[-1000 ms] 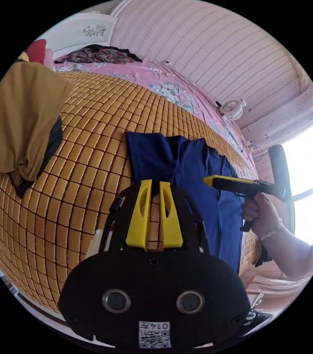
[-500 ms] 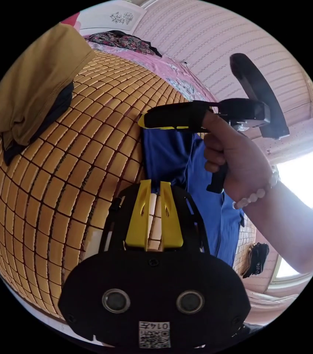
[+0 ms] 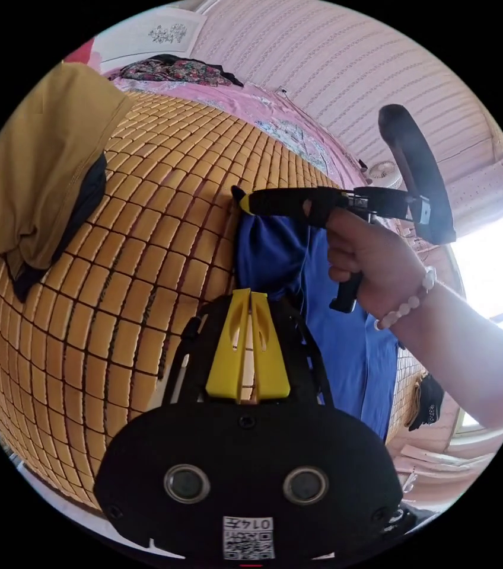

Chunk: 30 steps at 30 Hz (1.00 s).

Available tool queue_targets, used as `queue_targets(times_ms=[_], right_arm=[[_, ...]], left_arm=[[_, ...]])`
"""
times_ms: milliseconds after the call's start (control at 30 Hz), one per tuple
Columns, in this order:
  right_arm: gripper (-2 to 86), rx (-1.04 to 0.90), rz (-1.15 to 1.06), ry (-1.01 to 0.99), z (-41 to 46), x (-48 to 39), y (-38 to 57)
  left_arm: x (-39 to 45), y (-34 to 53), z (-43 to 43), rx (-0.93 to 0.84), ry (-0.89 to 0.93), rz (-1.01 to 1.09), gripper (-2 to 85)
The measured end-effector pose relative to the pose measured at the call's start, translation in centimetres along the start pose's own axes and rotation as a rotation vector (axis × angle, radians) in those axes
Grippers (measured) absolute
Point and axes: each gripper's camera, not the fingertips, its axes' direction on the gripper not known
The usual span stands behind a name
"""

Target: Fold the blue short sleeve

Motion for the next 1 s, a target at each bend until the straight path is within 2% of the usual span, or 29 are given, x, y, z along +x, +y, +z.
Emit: queue_targets(times_ms=[133,300,400,567,700,1000], right_arm=[[0.5,0.224,0.202,-0.13,-5.6,5.2,4.6],[2.5,0.397,0.358,-0.128,-12.7,9.9,14.9],[6.0,0.393,0.506,-0.043,-13.9,12.1,21.9],[7.7,0.321,0.639,-0.079,-14.4,15.4,29.4],[7.7,0.298,0.716,-0.079,-15.7,17.1,34.3],[8.1,0.363,1.089,0.117,-21.1,22.6,49.1]], left_arm=[[3.1,0.1,-1.6,0.094,0.072,0.085,-0.7],[7.6,1.1,-2.0,0.091,0.168,0.235,2.7],[9.5,2.2,-1.1,-0.01,0.194,0.301,4.1],[12.8,3.7,0.7,-0.148,0.191,0.396,4.3],[16.0,3.1,2.5,-0.192,0.214,0.459,4.2],[28.4,-2.6,9.6,-0.287,0.435,0.605,4.5]])
